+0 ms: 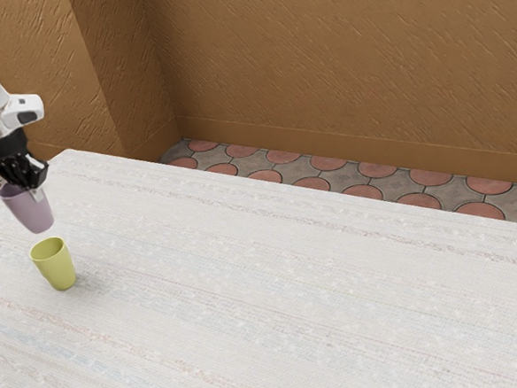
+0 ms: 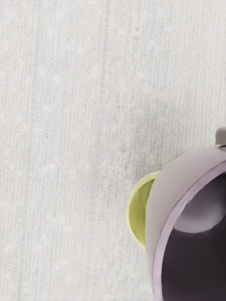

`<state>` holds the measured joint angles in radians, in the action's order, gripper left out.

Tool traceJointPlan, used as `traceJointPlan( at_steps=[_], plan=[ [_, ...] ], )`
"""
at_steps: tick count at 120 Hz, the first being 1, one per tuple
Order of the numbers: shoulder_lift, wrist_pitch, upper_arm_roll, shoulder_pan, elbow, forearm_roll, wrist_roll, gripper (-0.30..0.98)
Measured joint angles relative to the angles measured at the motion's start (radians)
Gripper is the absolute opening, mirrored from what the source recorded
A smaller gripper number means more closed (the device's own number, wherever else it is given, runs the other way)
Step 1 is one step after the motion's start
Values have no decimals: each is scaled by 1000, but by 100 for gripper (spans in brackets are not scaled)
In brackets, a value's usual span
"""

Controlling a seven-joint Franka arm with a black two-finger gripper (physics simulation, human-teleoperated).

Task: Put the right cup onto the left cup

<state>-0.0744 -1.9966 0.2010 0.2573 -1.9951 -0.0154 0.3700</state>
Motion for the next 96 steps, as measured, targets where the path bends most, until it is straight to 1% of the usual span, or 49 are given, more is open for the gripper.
traceJointPlan(
  at_steps=[21, 52, 74, 96],
  plan=[
    [35, -2, 11, 2, -2, -12, 2, -10],
    [86, -43, 11, -8, 2, -16, 4, -10],
    [93, -58, 22, -23, -2, -21, 5, -10],
    [107, -64, 24, -9, -3, -28, 6, -10]
  ],
)
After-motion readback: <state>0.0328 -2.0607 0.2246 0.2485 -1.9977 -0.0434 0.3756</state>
